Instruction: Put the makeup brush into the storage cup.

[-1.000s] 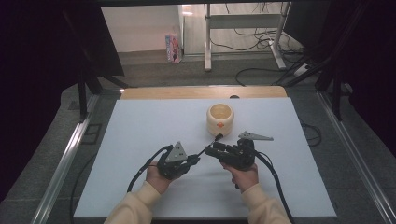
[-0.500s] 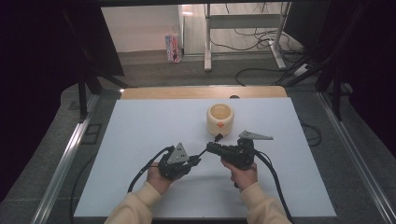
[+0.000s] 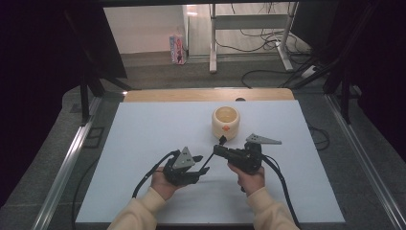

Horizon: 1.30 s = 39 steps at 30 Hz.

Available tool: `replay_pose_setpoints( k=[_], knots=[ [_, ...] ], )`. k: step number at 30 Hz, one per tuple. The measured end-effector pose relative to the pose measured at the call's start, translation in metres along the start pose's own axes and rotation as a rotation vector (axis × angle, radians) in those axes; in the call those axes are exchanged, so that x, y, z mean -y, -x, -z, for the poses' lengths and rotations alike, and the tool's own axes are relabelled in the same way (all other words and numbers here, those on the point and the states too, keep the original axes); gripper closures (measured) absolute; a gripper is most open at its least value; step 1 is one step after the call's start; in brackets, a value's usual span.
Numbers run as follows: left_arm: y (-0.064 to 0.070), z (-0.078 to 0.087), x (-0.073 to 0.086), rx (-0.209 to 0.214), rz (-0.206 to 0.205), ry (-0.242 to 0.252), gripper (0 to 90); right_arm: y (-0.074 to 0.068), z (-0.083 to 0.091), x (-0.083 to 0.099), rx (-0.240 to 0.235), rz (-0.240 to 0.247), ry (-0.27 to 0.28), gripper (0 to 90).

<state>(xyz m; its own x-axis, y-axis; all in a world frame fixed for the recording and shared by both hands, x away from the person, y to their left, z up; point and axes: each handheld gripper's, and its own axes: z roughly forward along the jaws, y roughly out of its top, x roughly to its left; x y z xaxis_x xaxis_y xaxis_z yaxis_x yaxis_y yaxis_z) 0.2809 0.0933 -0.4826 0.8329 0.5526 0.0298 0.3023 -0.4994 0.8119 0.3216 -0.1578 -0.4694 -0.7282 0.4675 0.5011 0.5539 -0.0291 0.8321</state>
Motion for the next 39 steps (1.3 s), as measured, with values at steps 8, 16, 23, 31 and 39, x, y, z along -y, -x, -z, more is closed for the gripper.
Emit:
replay_pose_setpoints(
  k=[8,16,23,31,39],
  knots=[
    [-0.007,0.018,-0.001,-0.013,0.112,0.031,22.1,0.0,0.007,-0.004,0.018,0.015,0.02,84.7],
    [-0.022,0.041,0.009,0.047,0.224,0.056,11.4,0.0,0.013,-0.006,0.033,0.033,0.03,84.8],
    [-0.023,0.059,0.026,-0.043,0.212,0.023,7.4,0.0,0.017,-0.008,0.037,0.041,0.041,84.8],
    [-0.02,0.077,0.048,-0.15,0.2,-0.042,4.7,0.003,0.023,-0.009,0.036,0.035,0.054,84.8],
    [-0.017,0.084,0.057,-0.177,0.237,-0.046,2.7,0.006,0.03,-0.011,0.043,0.042,0.066,84.8]
  ],
)
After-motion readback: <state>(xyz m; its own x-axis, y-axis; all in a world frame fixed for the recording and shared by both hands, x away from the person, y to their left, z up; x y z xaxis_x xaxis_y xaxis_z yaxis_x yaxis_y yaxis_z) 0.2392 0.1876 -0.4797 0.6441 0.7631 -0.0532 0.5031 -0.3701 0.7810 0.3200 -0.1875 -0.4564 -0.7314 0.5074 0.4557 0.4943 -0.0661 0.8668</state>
